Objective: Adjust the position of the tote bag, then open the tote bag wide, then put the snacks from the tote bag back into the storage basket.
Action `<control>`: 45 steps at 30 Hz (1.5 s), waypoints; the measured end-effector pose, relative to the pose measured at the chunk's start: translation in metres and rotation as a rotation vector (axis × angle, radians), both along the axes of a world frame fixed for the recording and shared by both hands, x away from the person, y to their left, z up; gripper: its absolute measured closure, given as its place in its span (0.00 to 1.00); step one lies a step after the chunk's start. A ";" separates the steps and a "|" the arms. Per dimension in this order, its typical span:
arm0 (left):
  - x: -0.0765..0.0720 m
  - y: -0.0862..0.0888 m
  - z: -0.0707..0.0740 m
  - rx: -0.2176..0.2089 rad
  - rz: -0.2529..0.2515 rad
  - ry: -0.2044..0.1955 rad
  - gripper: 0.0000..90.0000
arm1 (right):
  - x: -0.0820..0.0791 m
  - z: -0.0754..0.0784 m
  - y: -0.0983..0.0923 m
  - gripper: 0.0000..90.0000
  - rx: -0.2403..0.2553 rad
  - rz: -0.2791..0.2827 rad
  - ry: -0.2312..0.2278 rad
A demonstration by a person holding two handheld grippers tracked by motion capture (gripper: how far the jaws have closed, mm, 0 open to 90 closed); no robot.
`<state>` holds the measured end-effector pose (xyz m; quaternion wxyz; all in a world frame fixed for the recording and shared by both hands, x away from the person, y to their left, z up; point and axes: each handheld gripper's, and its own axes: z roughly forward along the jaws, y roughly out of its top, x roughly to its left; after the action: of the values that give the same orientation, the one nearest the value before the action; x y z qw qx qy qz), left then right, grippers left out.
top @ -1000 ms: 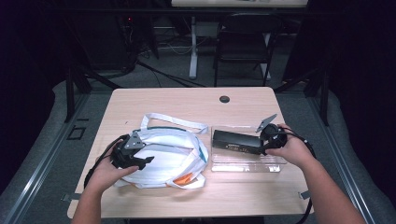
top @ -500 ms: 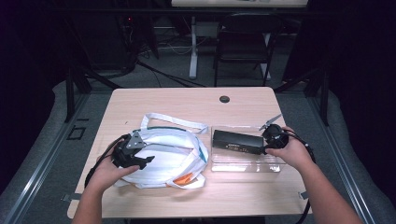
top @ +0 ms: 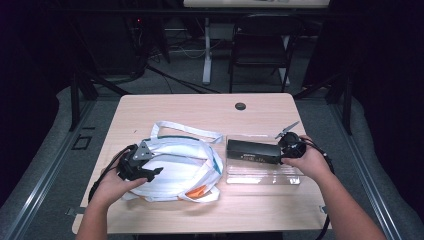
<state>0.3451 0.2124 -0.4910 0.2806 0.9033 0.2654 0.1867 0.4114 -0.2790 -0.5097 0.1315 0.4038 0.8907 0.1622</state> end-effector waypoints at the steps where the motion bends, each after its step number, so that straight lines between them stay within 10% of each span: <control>1: 0.000 0.001 0.000 -0.001 0.006 -0.001 0.45 | 0.000 0.000 0.000 0.53 -0.001 0.003 -0.002; 45: -0.002 0.003 -0.004 0.011 0.016 0.003 0.45 | 0.012 -0.003 0.007 0.50 -0.012 -0.050 -0.020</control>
<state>0.3434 0.2156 -0.4946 0.2738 0.9029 0.2721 0.1892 0.4234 -0.2716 -0.5125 0.1467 0.4235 0.8800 0.1574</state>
